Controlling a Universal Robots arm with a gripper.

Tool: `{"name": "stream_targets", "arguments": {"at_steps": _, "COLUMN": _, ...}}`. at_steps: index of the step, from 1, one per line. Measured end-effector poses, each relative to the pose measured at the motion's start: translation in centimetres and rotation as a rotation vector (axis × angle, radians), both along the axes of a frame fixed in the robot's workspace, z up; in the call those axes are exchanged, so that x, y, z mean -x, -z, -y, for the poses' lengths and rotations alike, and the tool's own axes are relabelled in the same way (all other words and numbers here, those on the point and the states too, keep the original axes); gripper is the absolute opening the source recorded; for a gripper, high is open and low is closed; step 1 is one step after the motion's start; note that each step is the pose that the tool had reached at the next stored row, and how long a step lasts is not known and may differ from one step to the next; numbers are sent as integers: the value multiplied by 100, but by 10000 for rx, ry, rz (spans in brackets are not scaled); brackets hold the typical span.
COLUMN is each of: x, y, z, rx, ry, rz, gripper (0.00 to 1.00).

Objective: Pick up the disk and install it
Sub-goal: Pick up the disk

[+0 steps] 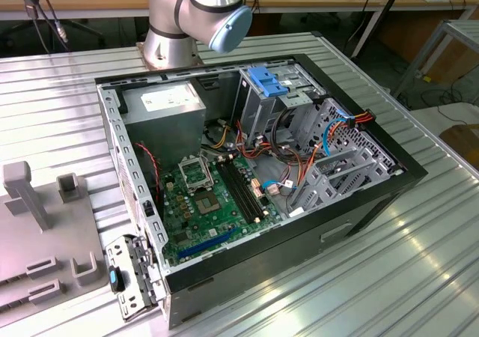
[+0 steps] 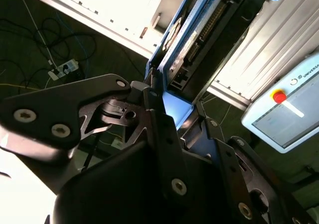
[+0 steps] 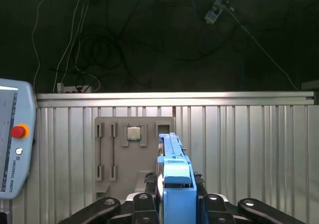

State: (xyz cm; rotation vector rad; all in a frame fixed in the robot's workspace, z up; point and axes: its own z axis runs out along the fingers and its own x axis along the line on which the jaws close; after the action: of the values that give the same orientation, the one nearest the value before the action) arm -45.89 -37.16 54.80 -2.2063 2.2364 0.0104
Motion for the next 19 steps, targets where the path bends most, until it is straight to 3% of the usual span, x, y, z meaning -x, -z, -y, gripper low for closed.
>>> {"name": "stream_targets", "arguments": {"at_steps": 3, "x": 0, "y": -52, "z": 0, "rx": 0, "ry": 0, "rz": -2, "gripper": 37}}
{"name": "stream_targets", "arguments": {"at_steps": 7, "x": 0, "y": -55, "z": 0, "rx": 2, "ry": -49, "rz": 1, "gripper": 37}}
{"name": "stream_targets", "arguments": {"at_steps": 12, "x": -5, "y": -52, "z": 0, "rx": 4, "ry": -831, "rz": 6, "gripper": 37}}
{"name": "stream_targets", "arguments": {"at_steps": 19, "x": -7, "y": -50, "z": 0, "rx": 2, "ry": -831, "rz": 13, "gripper": 37}}
